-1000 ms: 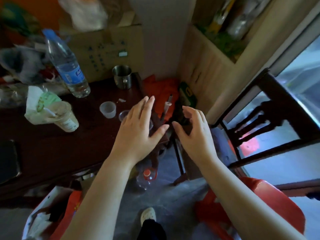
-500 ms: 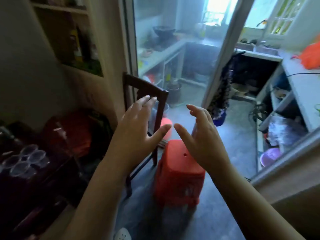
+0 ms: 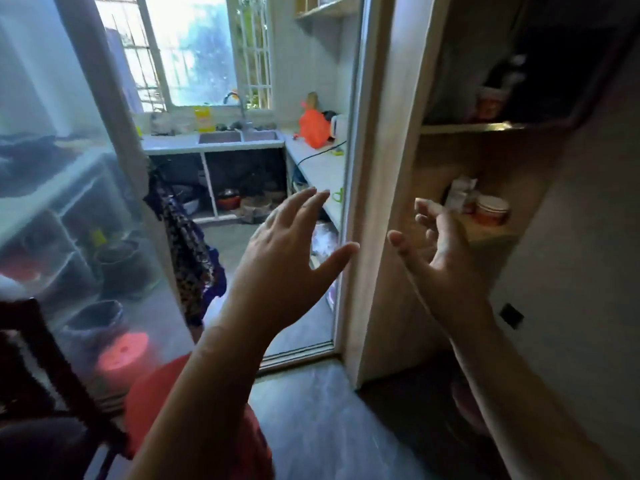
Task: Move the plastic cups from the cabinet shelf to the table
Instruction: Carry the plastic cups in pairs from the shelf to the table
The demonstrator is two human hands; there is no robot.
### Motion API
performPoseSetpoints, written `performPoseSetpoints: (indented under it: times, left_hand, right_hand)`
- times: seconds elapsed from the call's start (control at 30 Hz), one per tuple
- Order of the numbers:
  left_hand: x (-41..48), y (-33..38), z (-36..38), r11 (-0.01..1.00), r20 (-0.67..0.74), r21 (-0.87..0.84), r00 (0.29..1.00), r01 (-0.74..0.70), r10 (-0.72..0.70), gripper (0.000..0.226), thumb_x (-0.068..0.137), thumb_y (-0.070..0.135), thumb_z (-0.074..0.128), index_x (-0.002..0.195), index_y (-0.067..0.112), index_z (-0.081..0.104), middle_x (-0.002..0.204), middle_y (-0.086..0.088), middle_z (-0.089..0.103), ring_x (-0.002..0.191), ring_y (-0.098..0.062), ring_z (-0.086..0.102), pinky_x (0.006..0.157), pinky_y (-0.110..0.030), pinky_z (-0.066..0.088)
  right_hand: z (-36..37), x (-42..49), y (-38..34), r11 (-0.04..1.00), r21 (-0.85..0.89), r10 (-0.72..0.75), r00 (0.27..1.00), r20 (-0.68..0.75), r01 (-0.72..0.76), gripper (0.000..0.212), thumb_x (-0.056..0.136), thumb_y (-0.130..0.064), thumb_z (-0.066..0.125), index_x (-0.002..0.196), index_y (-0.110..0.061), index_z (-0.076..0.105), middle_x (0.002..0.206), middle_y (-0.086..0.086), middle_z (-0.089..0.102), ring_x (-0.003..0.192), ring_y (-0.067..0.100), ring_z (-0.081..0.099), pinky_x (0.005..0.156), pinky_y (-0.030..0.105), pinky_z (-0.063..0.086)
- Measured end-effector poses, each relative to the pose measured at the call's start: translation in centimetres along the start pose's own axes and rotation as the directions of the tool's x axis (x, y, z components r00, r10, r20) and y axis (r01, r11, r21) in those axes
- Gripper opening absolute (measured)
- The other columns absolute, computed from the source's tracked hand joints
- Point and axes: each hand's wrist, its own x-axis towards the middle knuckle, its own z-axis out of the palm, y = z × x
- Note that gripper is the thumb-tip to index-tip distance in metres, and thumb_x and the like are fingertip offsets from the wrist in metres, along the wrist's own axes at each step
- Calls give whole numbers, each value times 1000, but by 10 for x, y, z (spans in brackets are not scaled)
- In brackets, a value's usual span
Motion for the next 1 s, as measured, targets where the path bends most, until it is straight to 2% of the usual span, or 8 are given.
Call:
performPoseSetpoints:
  times: [0.1,0.23,0.37,0.53,0.67,0.8,0.9,1.0]
  left_hand:
    - [39,18,47,996,38,-53,997,-67,69,77,81,69,35,143,24,29,149,2,33,136,-17,32,109,-42,33]
    - [91,27,110,986,65,-114,989,-121,129,78,79,71,34,142,26,29,148,4,34,135,-14,32,109,-36,31]
    - [144,20,171,976,101,-167,982,-140,158,77,80,67,39,143,25,28,148,5,33,136,-12,29,107,-25,22]
    - [201,8,238,969,122,-195,977,-150,176,75,82,65,40,141,21,32,145,3,38,134,-12,33,106,-28,28]
    - [229,1,286,968,156,-219,974,-126,162,73,82,59,44,141,17,34,143,1,41,133,-14,34,106,-22,24]
    - [250,-2,325,975,192,-192,970,-108,146,72,83,57,46,142,19,31,144,-1,40,132,-17,35,106,-24,25]
    - [261,-7,355,986,196,-157,977,-57,88,74,83,59,42,143,18,29,144,-5,39,133,-20,34,105,-25,23]
    - [268,-10,386,992,205,-126,979,26,0,75,84,57,43,142,13,29,144,-11,39,133,-28,36,105,-30,25]
  right_hand:
    - [-29,17,38,998,-45,39,996,-78,-42,64,82,-61,54,134,-25,42,134,-10,45,124,1,43,99,16,30]
    - [-50,46,91,992,-64,98,983,-154,-109,70,78,-65,52,135,-26,41,137,-10,45,127,0,41,100,17,29]
    - [-51,93,140,982,-86,153,973,-172,-170,69,79,-65,55,135,-27,40,139,-10,44,128,-1,39,101,18,29]
    - [-46,147,194,967,-160,167,969,-184,-197,65,82,-64,49,135,-27,39,138,-13,44,125,-4,40,93,9,28]
    - [-46,162,238,947,-192,222,958,-183,-256,60,84,-57,52,135,-29,39,137,-13,45,123,-6,38,92,5,27]
    - [-52,185,277,938,-245,203,963,-180,-244,61,82,-56,51,133,-24,42,125,-11,49,112,-10,40,83,-5,30]
    - [-51,208,313,940,-205,249,959,-134,-272,62,80,-54,54,134,-25,43,129,-8,49,112,0,45,83,5,39]
    - [-47,231,350,938,-206,276,961,-36,-277,58,85,-45,60,136,-24,42,138,-1,48,121,10,48,93,28,47]
